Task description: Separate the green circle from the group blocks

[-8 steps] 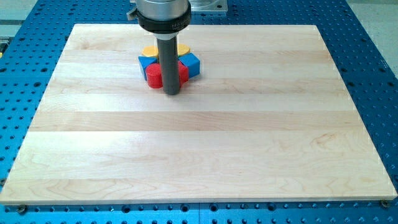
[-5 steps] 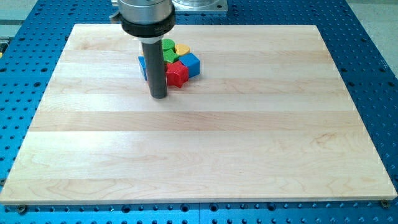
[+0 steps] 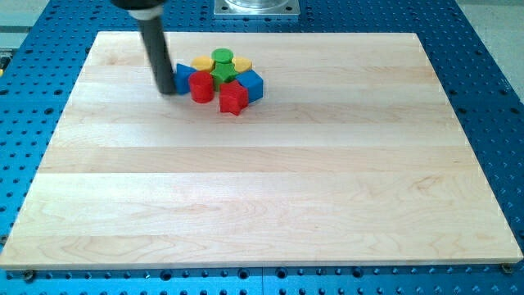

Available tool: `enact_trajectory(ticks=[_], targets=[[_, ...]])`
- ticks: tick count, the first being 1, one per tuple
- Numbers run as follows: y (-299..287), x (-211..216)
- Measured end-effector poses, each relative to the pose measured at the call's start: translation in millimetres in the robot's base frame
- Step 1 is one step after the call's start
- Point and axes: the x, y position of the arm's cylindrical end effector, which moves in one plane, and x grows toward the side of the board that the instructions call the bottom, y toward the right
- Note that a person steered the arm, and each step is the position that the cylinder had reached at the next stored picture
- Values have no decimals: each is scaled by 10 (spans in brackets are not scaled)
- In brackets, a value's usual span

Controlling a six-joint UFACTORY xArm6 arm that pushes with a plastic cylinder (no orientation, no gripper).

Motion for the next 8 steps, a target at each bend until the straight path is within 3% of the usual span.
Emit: enact_trajectory(ticks=[2,3,4,5,7,8], targets=[[-211,-850],[125,-1024],[852,-877],[1299,-395],[1767,239],[1543,488]])
